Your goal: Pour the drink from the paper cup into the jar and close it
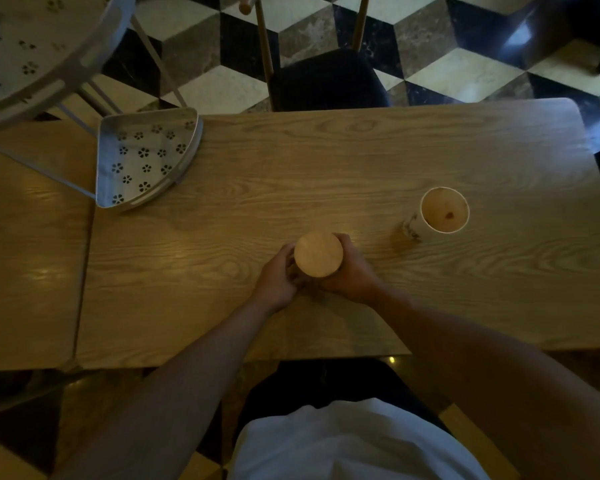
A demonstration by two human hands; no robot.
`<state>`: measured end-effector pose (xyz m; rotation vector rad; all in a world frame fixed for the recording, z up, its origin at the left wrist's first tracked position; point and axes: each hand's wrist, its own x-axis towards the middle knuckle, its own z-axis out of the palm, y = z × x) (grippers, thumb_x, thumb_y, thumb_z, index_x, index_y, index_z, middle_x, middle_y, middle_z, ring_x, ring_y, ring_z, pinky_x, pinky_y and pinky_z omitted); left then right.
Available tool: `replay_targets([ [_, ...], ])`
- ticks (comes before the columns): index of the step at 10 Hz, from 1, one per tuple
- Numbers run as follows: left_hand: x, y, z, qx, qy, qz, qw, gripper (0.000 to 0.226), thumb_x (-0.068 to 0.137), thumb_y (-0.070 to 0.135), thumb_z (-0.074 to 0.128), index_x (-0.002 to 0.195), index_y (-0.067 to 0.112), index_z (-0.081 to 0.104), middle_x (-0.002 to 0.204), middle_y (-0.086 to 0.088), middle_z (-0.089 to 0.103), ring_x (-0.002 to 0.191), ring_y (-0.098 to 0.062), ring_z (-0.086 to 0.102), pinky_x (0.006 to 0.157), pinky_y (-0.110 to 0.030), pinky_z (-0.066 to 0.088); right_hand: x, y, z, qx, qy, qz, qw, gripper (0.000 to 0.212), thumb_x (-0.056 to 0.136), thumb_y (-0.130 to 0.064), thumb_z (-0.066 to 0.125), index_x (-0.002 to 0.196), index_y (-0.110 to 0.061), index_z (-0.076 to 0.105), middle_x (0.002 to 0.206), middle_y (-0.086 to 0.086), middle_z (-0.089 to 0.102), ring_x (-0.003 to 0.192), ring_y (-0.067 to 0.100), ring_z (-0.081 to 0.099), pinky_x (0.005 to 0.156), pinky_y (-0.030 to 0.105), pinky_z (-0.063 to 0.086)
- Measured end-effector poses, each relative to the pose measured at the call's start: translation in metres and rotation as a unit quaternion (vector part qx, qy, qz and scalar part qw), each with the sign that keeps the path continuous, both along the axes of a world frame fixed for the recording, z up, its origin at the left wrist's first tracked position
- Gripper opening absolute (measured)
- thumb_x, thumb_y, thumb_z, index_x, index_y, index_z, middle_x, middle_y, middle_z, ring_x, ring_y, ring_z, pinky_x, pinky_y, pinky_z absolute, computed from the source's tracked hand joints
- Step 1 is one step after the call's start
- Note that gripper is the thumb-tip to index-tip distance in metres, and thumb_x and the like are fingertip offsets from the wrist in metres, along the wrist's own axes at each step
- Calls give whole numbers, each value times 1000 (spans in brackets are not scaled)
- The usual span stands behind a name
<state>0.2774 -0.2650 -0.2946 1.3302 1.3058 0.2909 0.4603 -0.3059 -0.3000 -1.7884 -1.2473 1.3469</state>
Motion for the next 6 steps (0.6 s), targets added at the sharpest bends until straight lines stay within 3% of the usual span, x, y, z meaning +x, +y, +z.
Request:
replay_targets([
  [1, -2, 1, -4, 9, 1, -1, 1000, 79, 73, 6, 85, 129, 45, 45, 133, 6, 56, 127, -18, 53, 100, -49, 51, 2, 1, 0, -4, -5, 10, 1000, 105, 54, -27, 99, 139, -17, 38, 130, -4, 53, 117, 7, 54, 90, 19, 46],
  [2, -2, 2, -6, 29, 12, -14, 999, 79, 73, 8, 85, 135, 36, 46, 131, 8, 56, 128, -17, 52, 102, -49, 49, 4, 1, -7, -6, -3, 12, 1000, 102, 57, -18, 98, 139, -15, 38, 128, -5, 52, 113, -3, 53, 87, 11, 45],
  [5, -3, 2, -4, 51, 40, -53, 996, 80, 75, 10, 84, 142, 22, 43, 135, 6, 52, 129, -18, 50, 105, -42, 45, 10, 0, -4, -55, -28, 52, 997, 99, 67, -6, 90, 148, -13, 33, 132, -1, 50, 116, 11, 54, 80, 10, 47],
  [6, -8, 1, -8, 60, 65, -61, 994, 74, 81, 2, 76, 145, 9, 41, 139, -3, 53, 131, -20, 49, 102, -28, 40, 26, -3, -12, -96, -101, 75, 988, 91, 74, -15, 85, 150, -17, 36, 140, 6, 51, 116, 21, 59, 89, 31, 56],
])
